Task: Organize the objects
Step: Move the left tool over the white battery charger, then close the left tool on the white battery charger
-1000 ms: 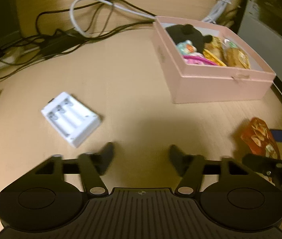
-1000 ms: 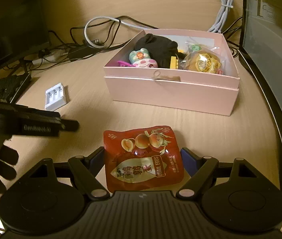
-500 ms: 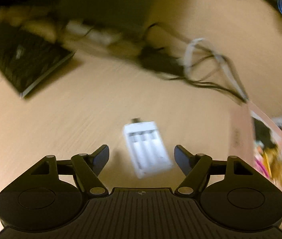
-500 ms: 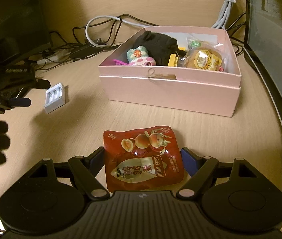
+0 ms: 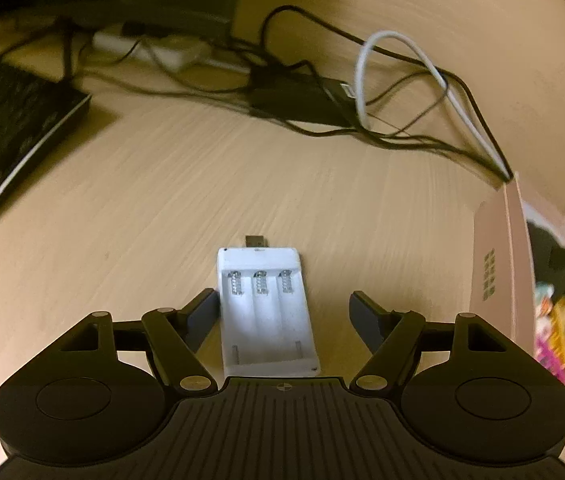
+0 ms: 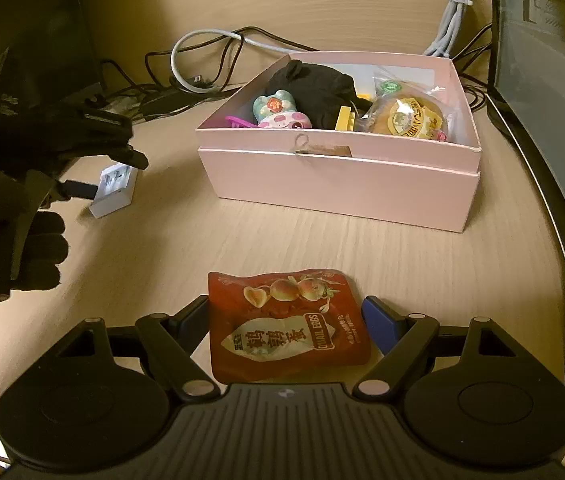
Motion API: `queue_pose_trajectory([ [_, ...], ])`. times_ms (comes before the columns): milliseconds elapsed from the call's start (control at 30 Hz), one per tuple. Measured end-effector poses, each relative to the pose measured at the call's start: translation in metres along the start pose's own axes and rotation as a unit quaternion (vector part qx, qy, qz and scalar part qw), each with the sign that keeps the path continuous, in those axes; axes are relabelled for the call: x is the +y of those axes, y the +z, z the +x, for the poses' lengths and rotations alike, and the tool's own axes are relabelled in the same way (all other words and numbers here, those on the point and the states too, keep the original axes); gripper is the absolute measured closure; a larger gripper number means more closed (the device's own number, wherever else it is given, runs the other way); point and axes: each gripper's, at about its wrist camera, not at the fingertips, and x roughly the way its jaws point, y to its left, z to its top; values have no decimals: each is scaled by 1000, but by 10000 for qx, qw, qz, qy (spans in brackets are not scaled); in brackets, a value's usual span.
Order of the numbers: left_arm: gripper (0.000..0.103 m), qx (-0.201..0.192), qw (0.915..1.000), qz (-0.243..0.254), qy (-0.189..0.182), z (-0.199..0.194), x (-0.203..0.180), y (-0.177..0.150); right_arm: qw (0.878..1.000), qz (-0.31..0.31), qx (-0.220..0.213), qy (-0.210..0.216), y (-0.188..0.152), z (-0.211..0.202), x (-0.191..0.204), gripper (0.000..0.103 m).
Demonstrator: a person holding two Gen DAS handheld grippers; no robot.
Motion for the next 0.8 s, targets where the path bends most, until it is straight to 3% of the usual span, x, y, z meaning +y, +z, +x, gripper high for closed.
queue_pose_trajectory([
  [133, 26, -184, 9956, 912, 142, 5, -10, -9, 9999, -31, 8, -143, -3, -1, 4, 21],
  [233, 25, -362, 9904, 1327, 110, 1, -8, -21, 9997, 17, 18, -232, -4, -2, 5, 21],
  [600, 26, -581, 9905, 1243, -58, -12, 29, -28, 9991, -13, 26, -428, -11, -10, 28, 21],
  [800, 22, -408, 9947, 898, -286, -6, 32, -12, 9989, -117, 98, -448, -15, -14, 43, 21],
])
